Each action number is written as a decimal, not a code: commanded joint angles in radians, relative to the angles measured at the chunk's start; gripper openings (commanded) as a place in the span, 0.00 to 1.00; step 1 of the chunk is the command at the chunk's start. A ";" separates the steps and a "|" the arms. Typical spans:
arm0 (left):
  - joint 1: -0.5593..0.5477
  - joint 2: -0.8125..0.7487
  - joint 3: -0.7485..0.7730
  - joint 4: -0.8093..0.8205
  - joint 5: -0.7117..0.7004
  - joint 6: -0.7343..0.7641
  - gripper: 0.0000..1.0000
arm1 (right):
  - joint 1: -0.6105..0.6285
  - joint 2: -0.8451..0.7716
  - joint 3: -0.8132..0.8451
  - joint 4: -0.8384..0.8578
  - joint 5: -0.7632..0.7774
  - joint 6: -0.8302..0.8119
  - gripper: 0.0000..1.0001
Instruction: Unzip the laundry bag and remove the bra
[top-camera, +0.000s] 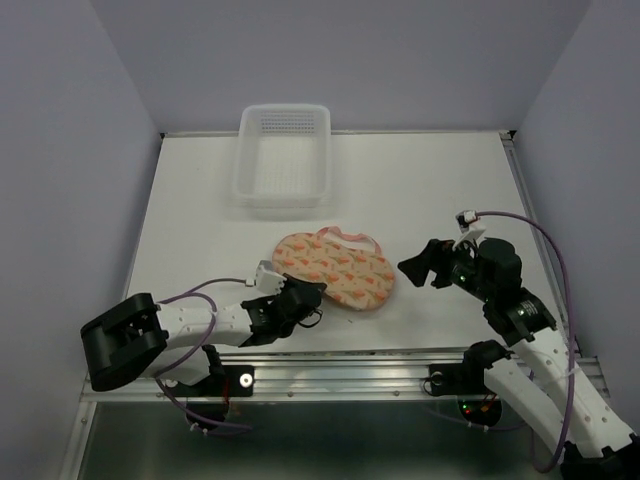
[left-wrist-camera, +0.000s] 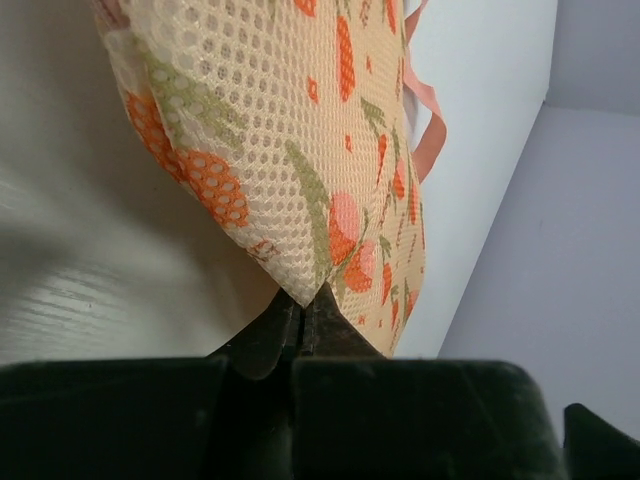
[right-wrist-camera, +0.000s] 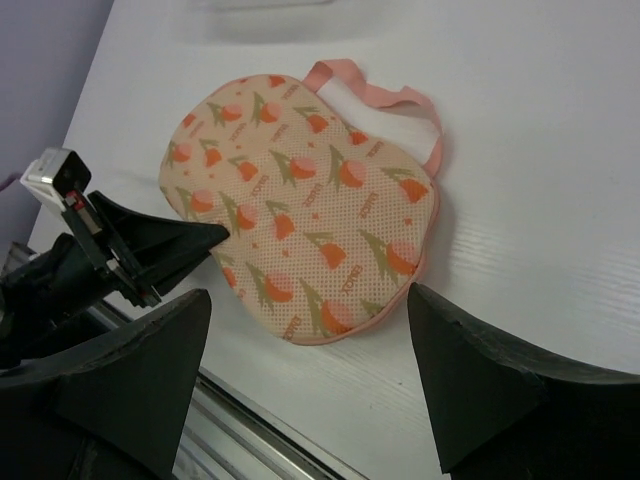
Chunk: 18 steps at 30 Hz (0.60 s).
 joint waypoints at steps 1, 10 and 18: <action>-0.008 -0.087 0.054 -0.255 -0.111 -0.090 0.00 | 0.004 0.026 -0.049 0.168 -0.108 0.034 0.83; -0.008 -0.104 0.197 -0.535 -0.186 -0.173 0.00 | 0.129 0.133 -0.144 0.300 -0.084 0.065 0.76; -0.006 -0.101 0.275 -0.640 -0.225 -0.177 0.00 | 0.289 0.228 -0.227 0.444 0.027 0.088 0.70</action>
